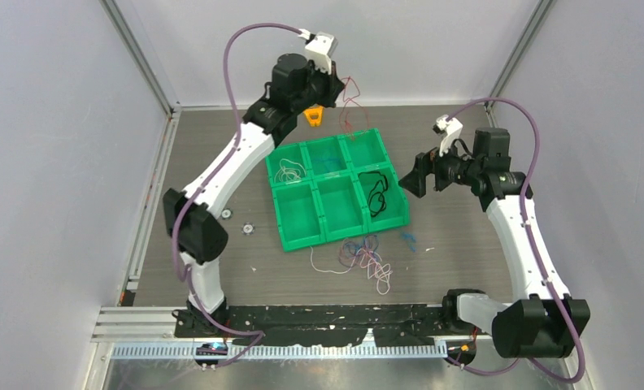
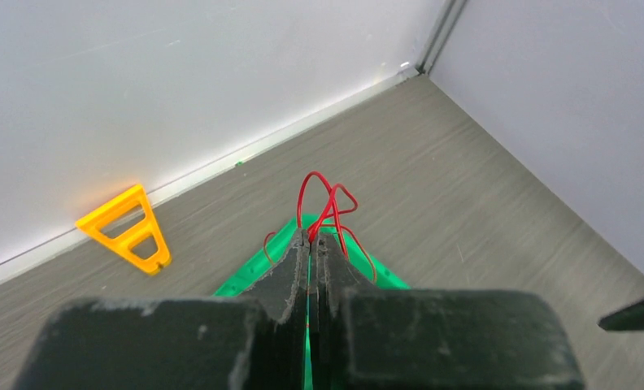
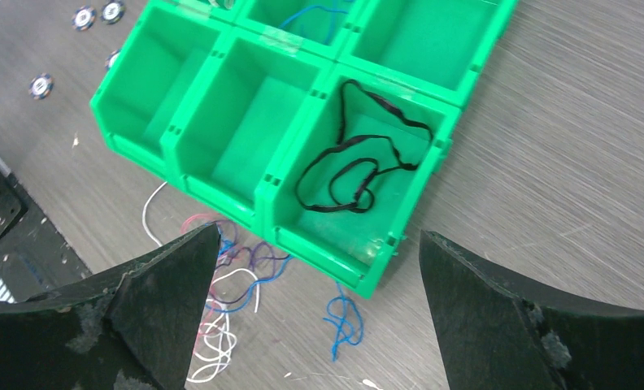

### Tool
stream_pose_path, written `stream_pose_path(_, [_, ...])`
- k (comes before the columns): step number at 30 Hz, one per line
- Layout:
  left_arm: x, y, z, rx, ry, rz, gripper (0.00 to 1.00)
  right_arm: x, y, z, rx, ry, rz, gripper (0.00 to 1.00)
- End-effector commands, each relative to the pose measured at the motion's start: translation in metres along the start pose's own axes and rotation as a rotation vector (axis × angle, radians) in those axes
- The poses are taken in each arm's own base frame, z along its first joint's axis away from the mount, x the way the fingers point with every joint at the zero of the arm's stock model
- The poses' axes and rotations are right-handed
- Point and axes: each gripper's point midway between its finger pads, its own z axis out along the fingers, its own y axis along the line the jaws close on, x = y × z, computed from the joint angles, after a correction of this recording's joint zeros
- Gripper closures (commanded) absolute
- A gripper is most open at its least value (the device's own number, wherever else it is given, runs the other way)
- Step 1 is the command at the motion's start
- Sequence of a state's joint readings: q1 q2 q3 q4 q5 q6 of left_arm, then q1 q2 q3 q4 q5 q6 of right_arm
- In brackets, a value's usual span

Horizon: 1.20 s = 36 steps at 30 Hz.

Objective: Untangle the cables

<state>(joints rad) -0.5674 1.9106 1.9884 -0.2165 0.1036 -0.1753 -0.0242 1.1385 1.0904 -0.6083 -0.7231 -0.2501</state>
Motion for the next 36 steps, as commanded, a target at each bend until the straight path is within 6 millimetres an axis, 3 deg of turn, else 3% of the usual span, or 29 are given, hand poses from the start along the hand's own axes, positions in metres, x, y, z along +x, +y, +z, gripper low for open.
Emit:
stream_pose_path(1, [-0.005, 0.005, 0.044, -0.023, -0.099, -0.044, 1.00, -0.028, -0.022, -0.001, 0.036, -0.071, -0.003, 0.04])
stream_pose_path(5, [0.038, -0.002, 0.071, 0.001, -0.033, -0.024, 1.00, -0.027, -0.038, 0.002, 0.052, -0.064, 0.010, 0.05])
stream_pose_path(9, [0.080, 0.000, 0.084, -0.019, 0.035, 0.009, 1.00, -0.025, -0.045, 0.009, 0.042, -0.060, 0.031, 0.07])
stream_pose_path(14, [0.131, 0.005, 0.085, -0.041, 0.159, 0.043, 1.00, -0.023, -0.047, 0.015, 0.019, -0.055, 0.049, 0.08])
stream_pose_path(20, [0.188, -0.007, 0.083, 0.031, 0.344, 0.110, 1.00, -0.022, -0.047, 0.017, 0.009, -0.051, 0.059, 0.09])
stream_pose_path(24, [0.211, -0.012, 0.081, 0.039, 0.422, 0.111, 1.00, -0.020, -0.045, 0.016, 0.011, -0.051, 0.053, 0.09])
stream_pose_path(32, [0.225, -0.010, 0.084, 0.022, 0.536, 0.128, 1.00, -0.007, -0.051, 0.016, 0.042, -0.018, 0.039, 0.09])
stream_pose_path(36, [0.231, -0.009, 0.080, 0.025, 0.576, 0.144, 0.84, -0.006, -0.054, 0.020, 0.036, -0.012, 0.052, 0.09])
